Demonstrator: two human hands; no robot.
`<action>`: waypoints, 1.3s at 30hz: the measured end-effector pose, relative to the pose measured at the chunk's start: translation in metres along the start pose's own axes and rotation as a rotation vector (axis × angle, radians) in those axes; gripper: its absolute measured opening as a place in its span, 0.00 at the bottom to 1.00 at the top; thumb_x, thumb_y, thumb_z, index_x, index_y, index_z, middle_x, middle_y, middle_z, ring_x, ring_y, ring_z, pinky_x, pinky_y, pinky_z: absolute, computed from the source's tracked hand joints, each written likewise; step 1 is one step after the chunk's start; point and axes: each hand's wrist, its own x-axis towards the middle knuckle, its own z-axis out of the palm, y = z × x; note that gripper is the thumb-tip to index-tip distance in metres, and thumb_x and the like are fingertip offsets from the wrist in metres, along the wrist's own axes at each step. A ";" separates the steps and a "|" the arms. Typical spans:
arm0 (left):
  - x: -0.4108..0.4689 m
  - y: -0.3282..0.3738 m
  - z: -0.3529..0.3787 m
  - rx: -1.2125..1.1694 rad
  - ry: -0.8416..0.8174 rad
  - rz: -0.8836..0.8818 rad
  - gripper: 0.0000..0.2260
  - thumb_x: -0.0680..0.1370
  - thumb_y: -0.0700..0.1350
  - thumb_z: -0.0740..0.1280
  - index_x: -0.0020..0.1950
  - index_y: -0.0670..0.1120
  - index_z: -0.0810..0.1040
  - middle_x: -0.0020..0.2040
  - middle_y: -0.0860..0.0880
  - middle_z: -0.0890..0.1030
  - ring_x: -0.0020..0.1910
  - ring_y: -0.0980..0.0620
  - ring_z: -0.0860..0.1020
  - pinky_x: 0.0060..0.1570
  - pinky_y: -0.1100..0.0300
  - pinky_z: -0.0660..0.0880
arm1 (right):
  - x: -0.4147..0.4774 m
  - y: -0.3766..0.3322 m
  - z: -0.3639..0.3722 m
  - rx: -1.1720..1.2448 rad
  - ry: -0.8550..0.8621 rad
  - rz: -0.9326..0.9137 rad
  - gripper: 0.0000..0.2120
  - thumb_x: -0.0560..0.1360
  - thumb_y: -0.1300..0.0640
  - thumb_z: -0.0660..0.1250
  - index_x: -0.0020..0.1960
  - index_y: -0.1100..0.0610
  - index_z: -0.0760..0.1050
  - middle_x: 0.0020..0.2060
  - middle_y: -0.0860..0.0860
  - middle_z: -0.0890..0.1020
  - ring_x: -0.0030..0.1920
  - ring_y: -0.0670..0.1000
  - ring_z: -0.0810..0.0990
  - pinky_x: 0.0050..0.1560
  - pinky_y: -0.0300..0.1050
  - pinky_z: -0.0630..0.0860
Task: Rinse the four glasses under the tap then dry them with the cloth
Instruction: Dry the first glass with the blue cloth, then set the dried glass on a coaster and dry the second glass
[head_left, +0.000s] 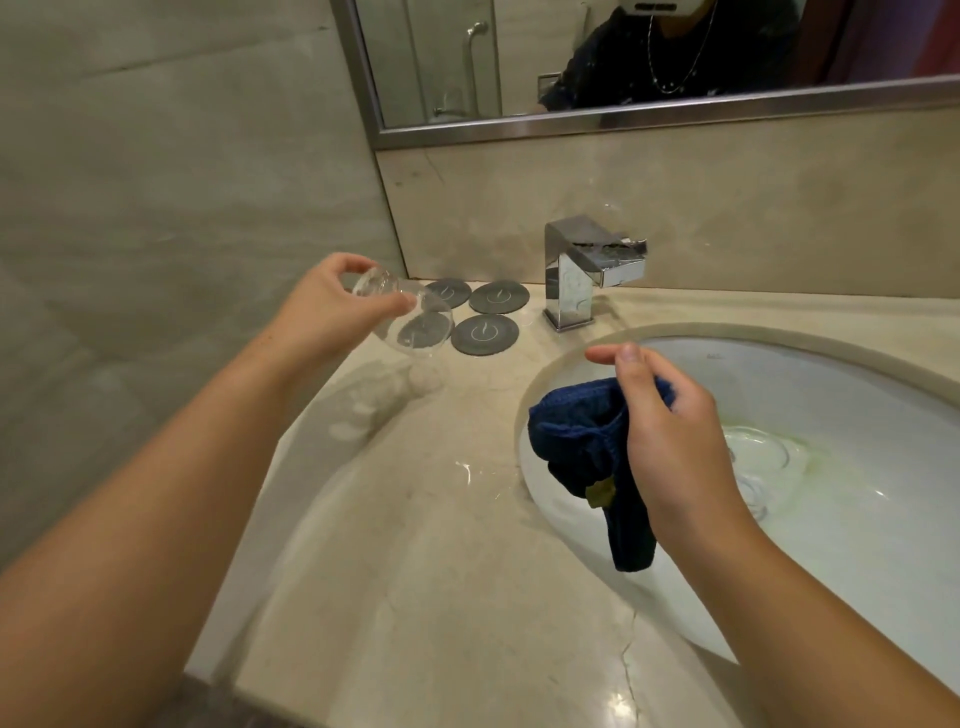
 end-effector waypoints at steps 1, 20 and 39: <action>0.008 0.001 0.002 0.002 0.024 0.009 0.22 0.75 0.50 0.79 0.65 0.50 0.75 0.45 0.54 0.79 0.39 0.59 0.75 0.32 0.71 0.71 | 0.001 0.000 0.000 0.004 0.001 -0.004 0.14 0.86 0.42 0.61 0.50 0.40 0.85 0.43 0.56 0.84 0.46 0.60 0.86 0.46 0.64 0.84; 0.141 -0.007 0.064 0.256 0.116 0.192 0.27 0.74 0.48 0.80 0.71 0.48 0.78 0.65 0.47 0.81 0.53 0.53 0.77 0.52 0.62 0.71 | 0.027 0.024 0.009 -0.112 -0.094 -0.058 0.10 0.82 0.44 0.64 0.49 0.41 0.84 0.40 0.40 0.84 0.45 0.45 0.84 0.34 0.51 0.84; 0.181 -0.031 0.082 0.302 0.041 0.175 0.32 0.76 0.46 0.78 0.78 0.42 0.72 0.73 0.45 0.78 0.69 0.47 0.79 0.64 0.62 0.70 | 0.042 0.038 0.011 -0.117 -0.035 -0.067 0.11 0.83 0.48 0.65 0.47 0.39 0.83 0.36 0.36 0.81 0.42 0.41 0.83 0.32 0.43 0.82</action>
